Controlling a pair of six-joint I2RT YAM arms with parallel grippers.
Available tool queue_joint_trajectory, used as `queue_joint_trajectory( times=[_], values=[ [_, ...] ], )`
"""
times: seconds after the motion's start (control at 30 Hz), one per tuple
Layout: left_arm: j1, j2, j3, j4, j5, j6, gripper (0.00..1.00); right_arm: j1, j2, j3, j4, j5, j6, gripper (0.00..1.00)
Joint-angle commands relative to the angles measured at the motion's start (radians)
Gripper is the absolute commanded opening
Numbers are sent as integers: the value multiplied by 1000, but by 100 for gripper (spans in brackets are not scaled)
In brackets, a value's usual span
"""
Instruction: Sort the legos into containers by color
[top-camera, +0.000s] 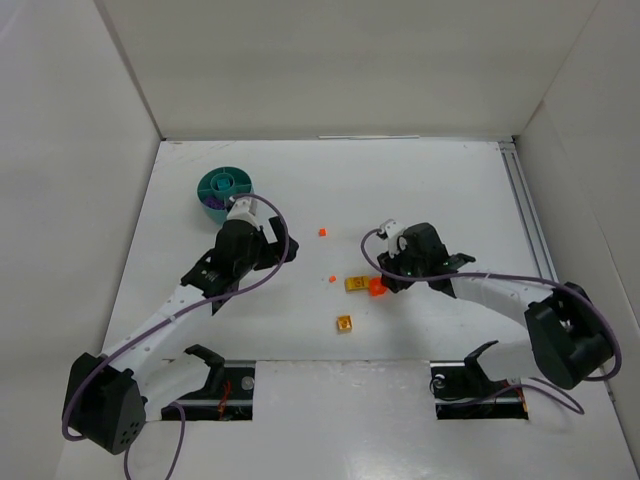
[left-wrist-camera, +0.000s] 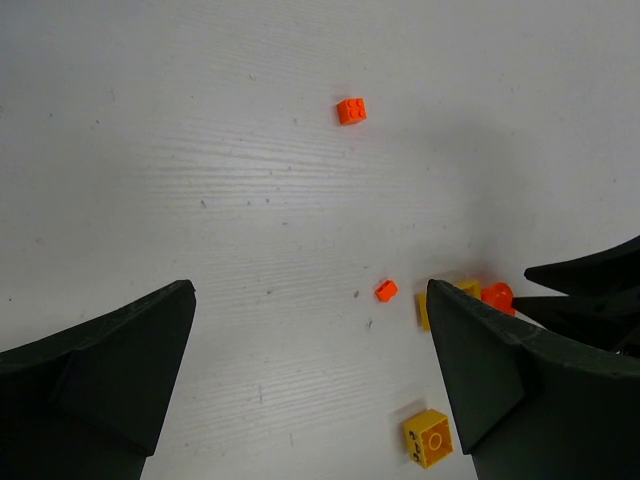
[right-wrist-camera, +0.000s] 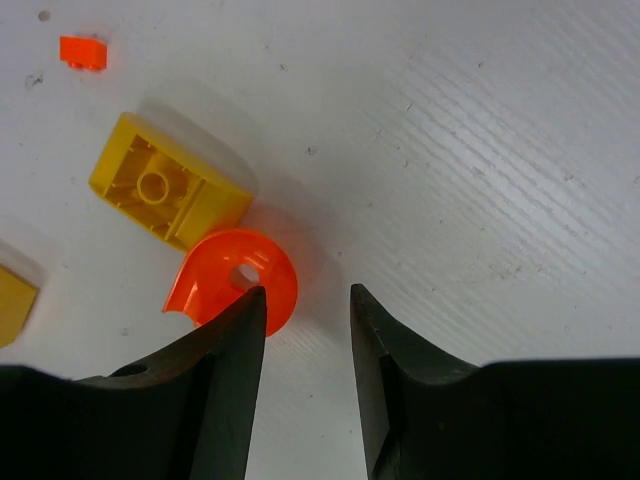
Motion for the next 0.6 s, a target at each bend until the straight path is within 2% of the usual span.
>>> queue_joint_trajectory(
  times=[0.0, 0.27, 0.47, 0.57],
  values=[
    [0, -29, -17, 47, 10, -5, 100, -34, 19, 8, 109, -128, -22, 44],
    [0, -20, -17, 56, 19, -5, 100, -71, 88, -12, 169, -249, -40, 44],
    [0, -10, -17, 65, 19, -5, 100, -103, 97, -50, 192, -281, -49, 44],
    [0, -10, -17, 66, 19, -5, 100, -123, 87, -59, 201, -301, -58, 40]
  ],
)
